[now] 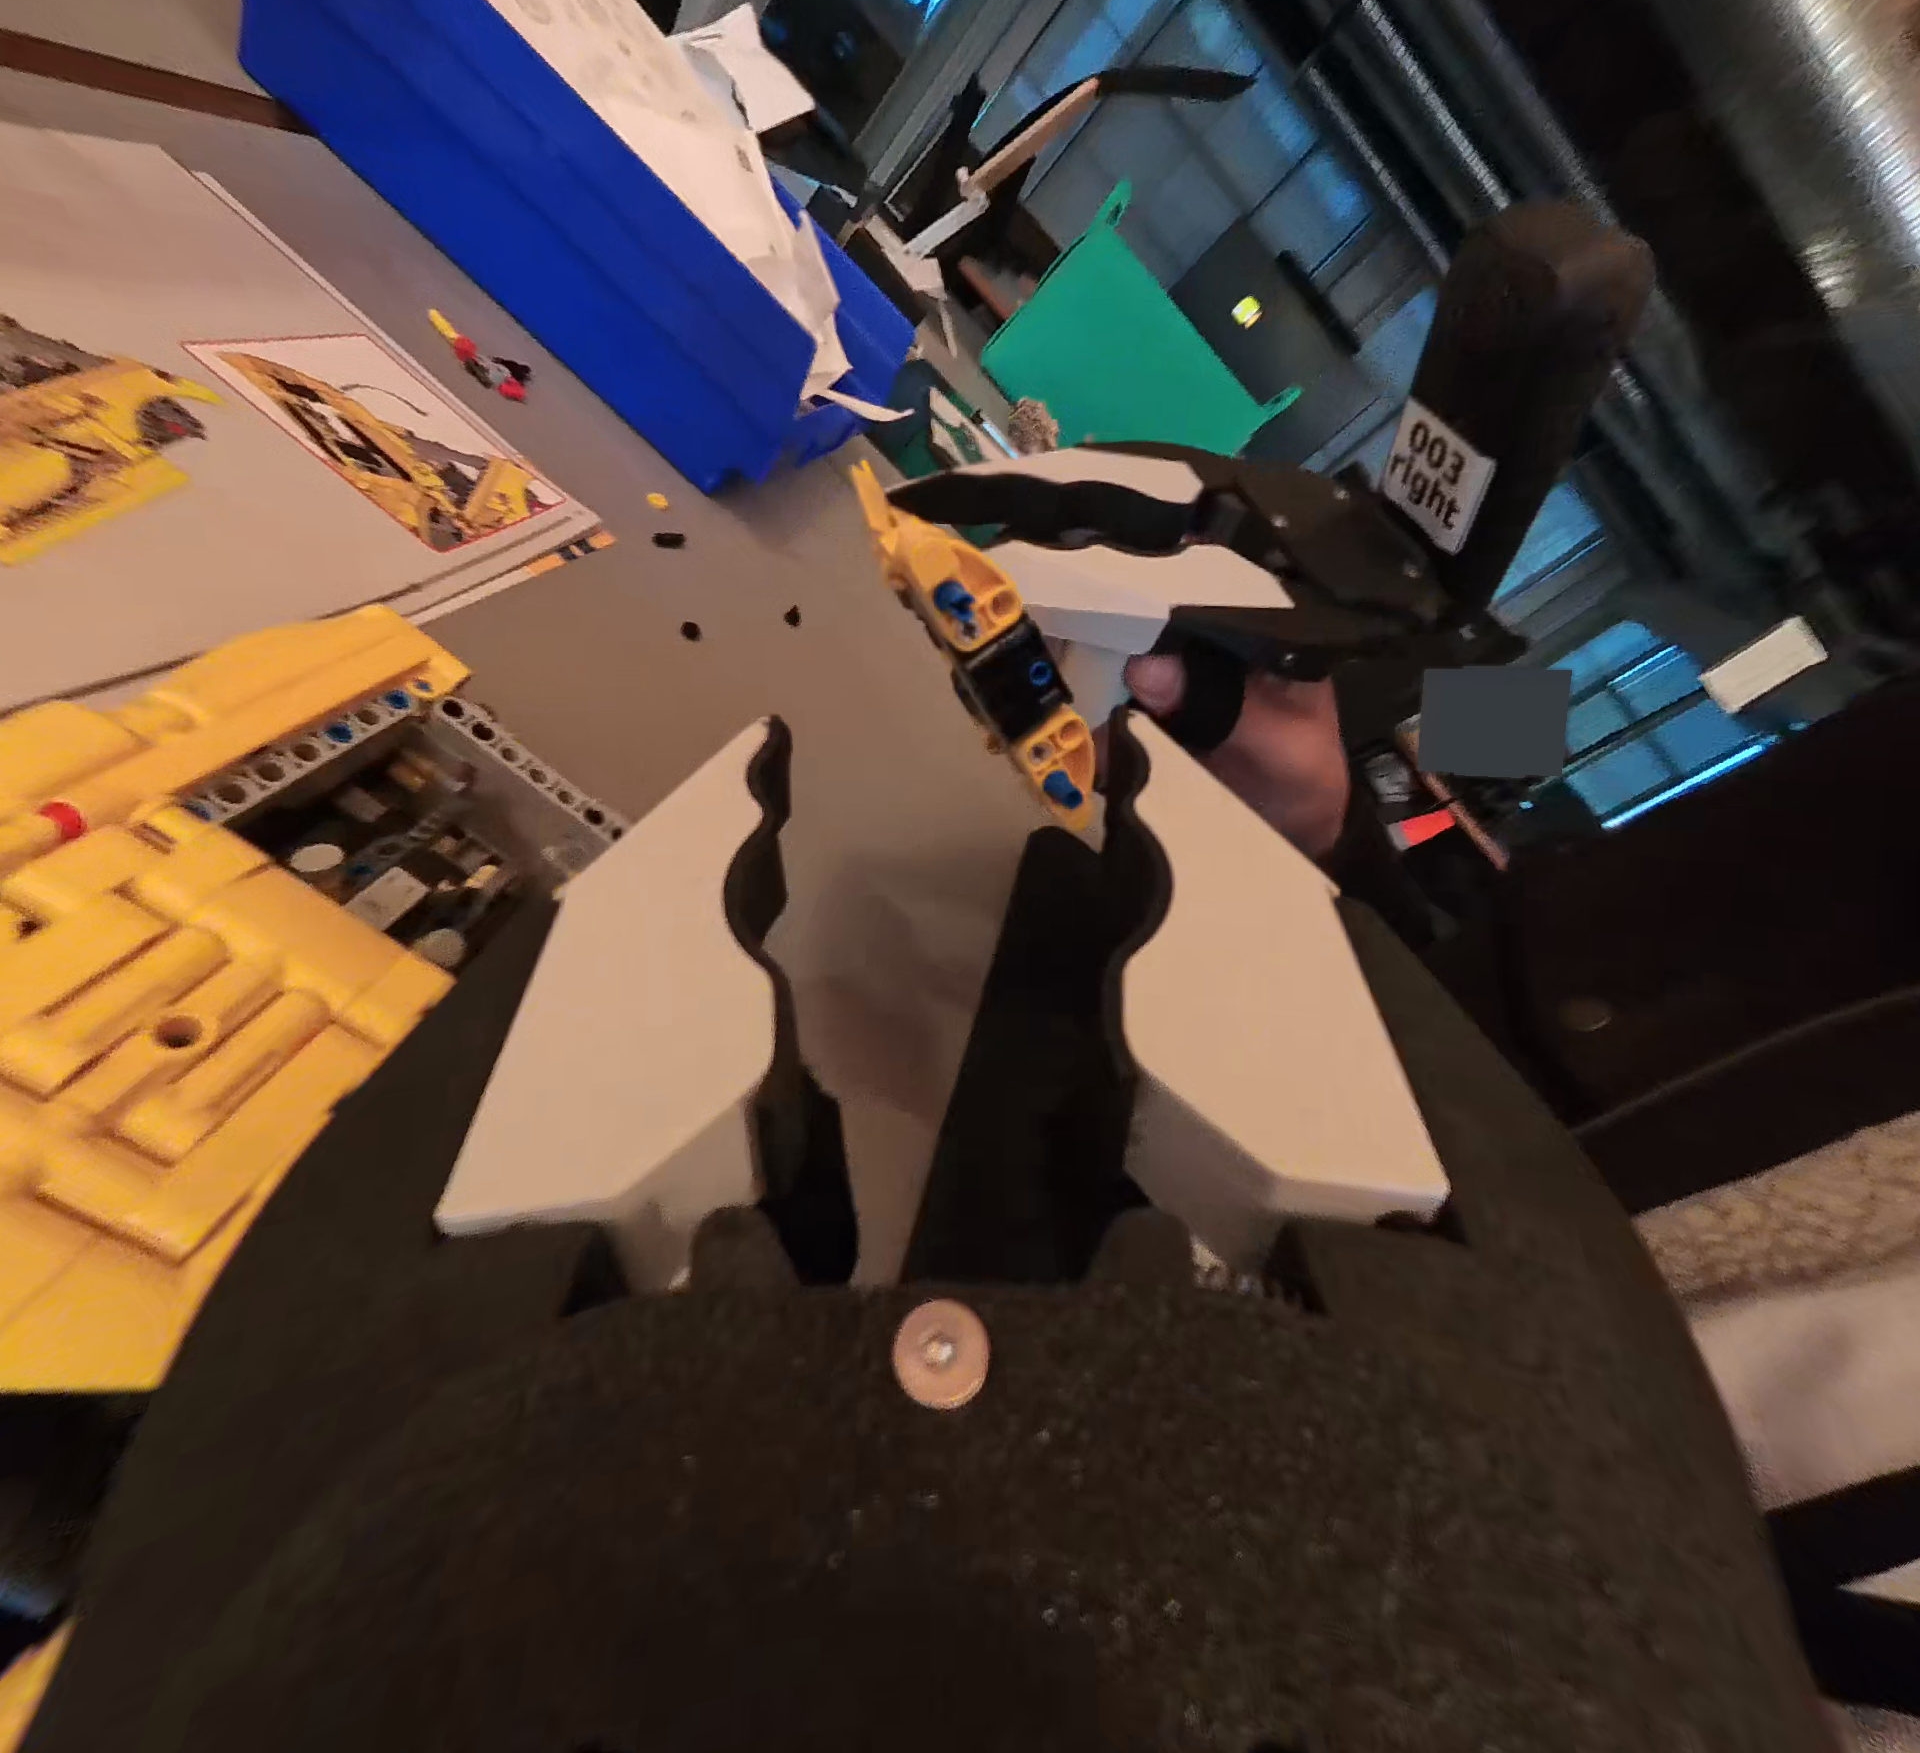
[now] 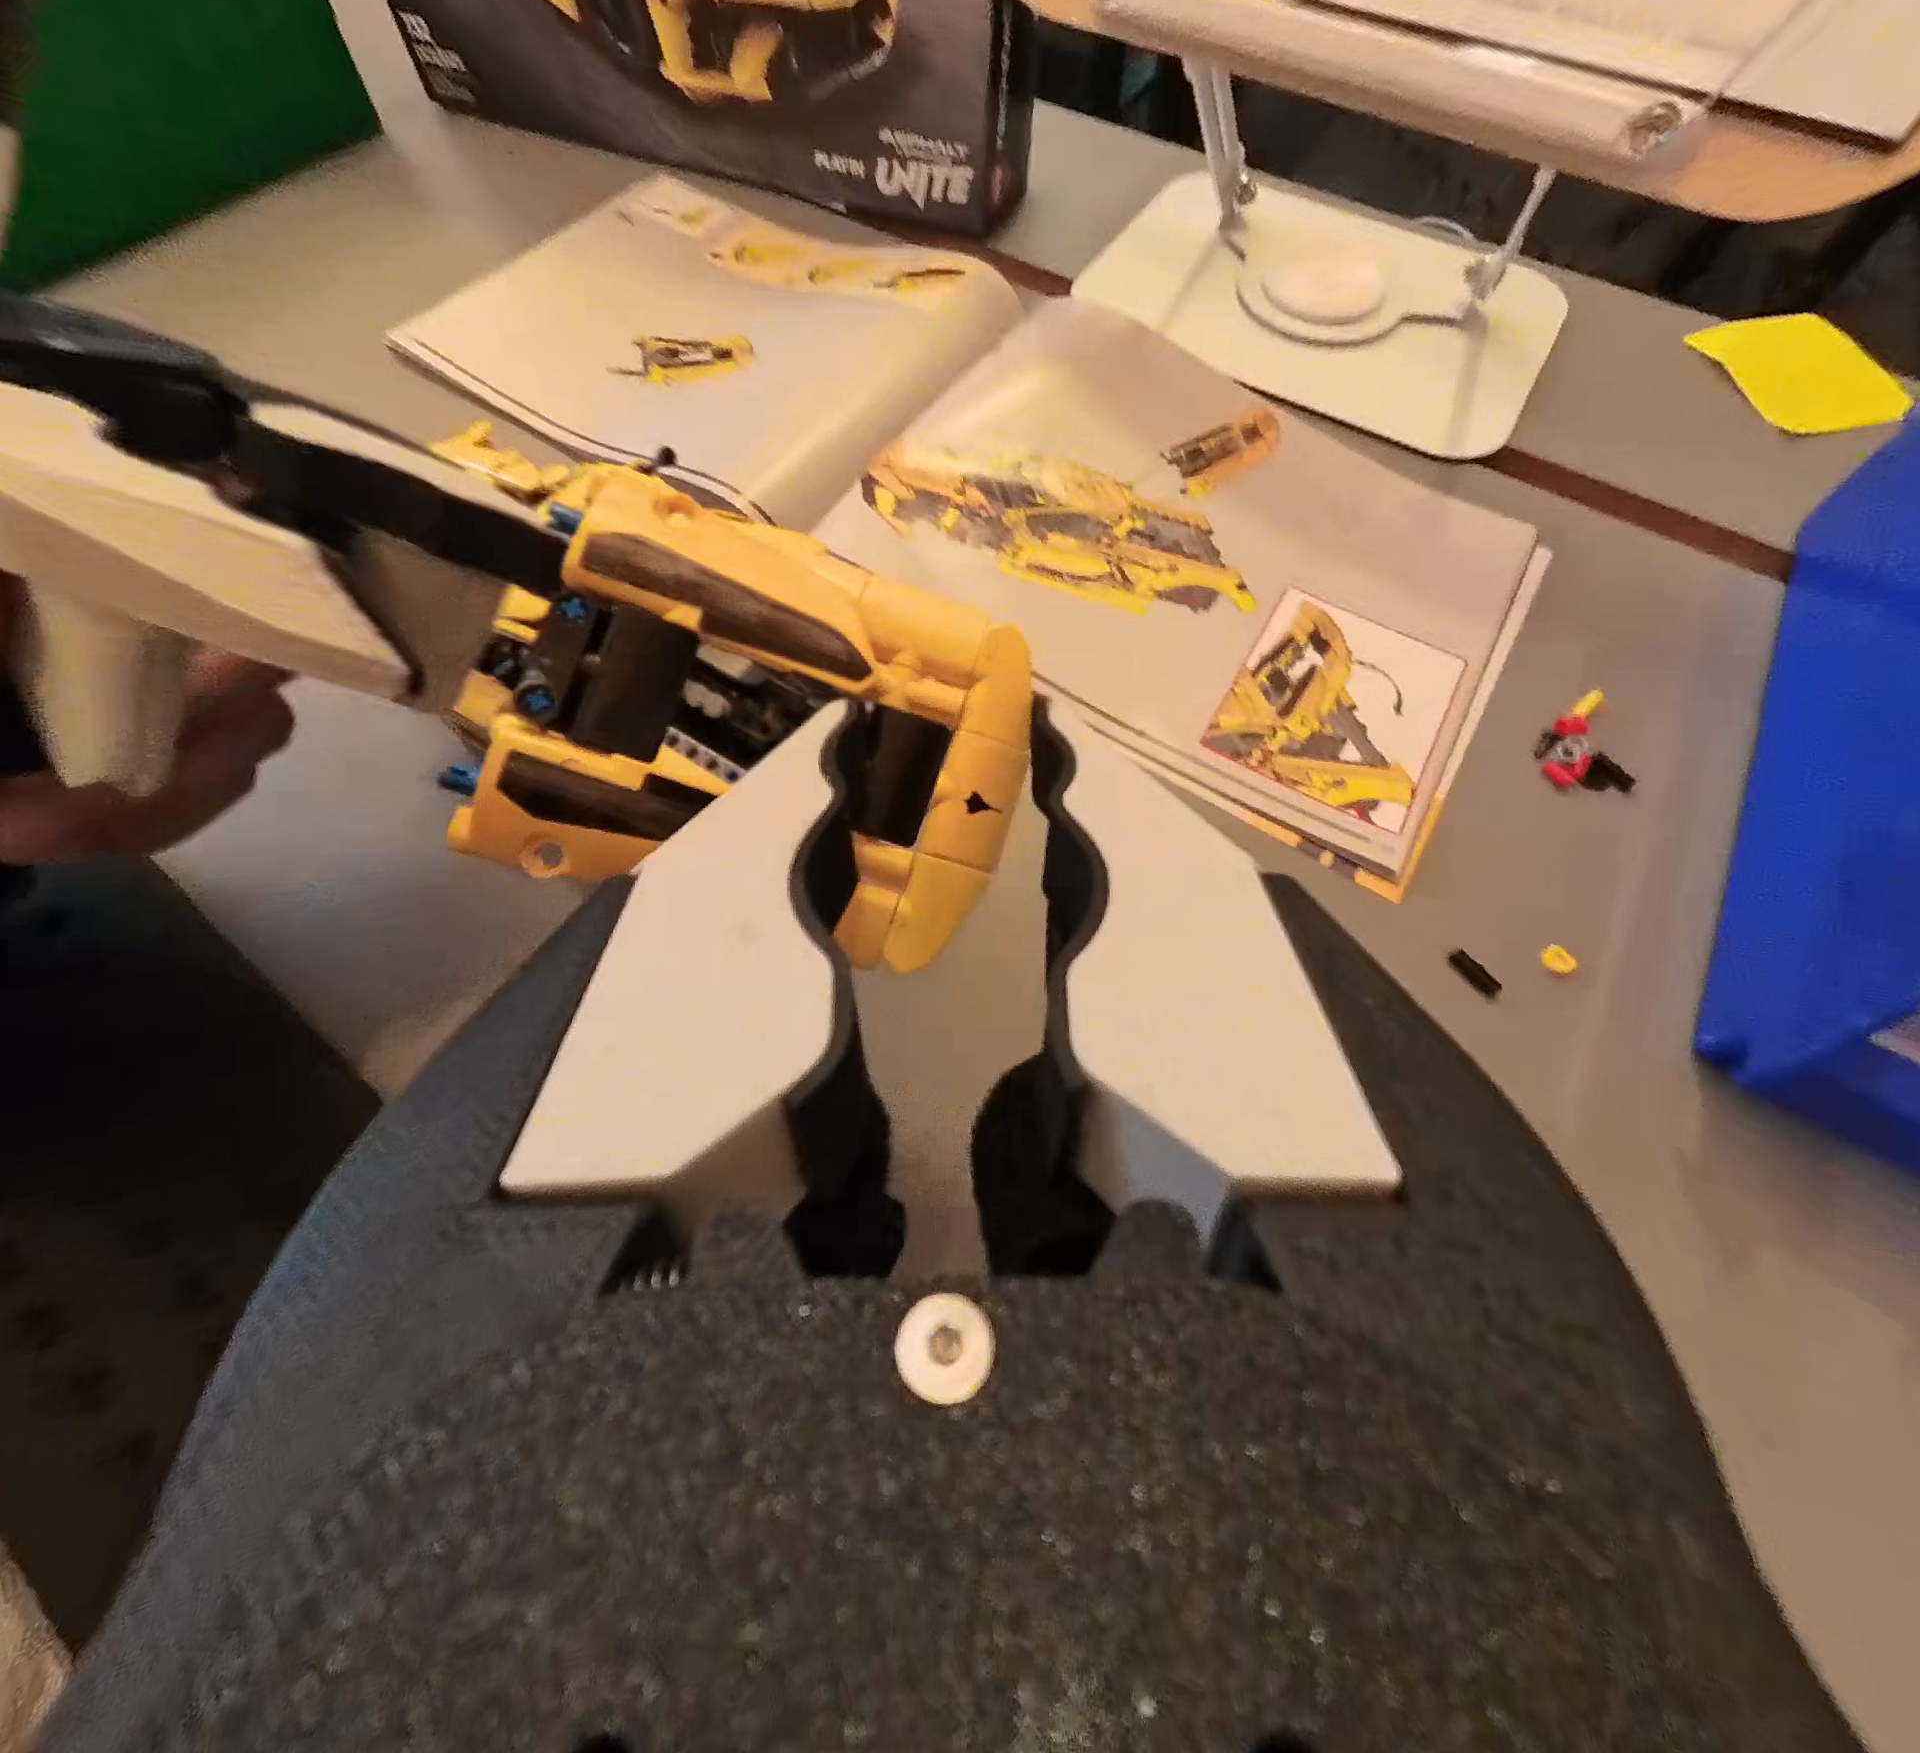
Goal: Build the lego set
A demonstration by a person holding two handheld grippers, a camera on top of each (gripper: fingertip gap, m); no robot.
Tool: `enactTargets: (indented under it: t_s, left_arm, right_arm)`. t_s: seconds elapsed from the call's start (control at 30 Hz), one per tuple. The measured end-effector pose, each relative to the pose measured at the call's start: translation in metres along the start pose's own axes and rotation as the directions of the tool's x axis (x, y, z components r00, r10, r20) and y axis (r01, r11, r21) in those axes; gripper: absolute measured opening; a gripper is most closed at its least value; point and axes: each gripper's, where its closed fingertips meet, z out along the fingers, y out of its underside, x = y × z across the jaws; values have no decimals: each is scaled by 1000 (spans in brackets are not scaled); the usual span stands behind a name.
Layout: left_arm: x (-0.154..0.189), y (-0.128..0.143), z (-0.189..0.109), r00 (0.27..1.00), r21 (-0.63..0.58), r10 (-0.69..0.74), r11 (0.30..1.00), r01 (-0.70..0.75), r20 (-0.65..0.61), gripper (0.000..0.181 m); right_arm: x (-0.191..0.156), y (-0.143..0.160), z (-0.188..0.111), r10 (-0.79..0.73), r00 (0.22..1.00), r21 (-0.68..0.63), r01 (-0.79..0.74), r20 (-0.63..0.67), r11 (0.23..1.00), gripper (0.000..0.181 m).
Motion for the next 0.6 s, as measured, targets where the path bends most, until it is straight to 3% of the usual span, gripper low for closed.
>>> enactTargets:
  t_s: [0.2, 0.43, 0.53, 0.6]
  left_arm:
    - [17, -3, 2, 983, 37, -111, 992, 117, -144, 21]
    - [15, 0, 6, 962, 22, -206, 977, 213, -180, 35]
    - [5, 2, 6, 975, 39, -190, 980, 196, -112, 18]
    - [2, 1, 4, 977, 34, -189, 981, 193, -98, 18]
  right_arm:
    - [-9, -5, 3, -14, 1000, 11, 14, 15, 1000, 31]
    - [-5, -6, 3, -169, 977, -27, 167, -131, 986, 31]
    - [-10, -9, 4, -205, 968, -26, 203, -146, 979, 31]
    - [-11, -9, 5, -198, 970, -21, 197, -141, 980, 31]
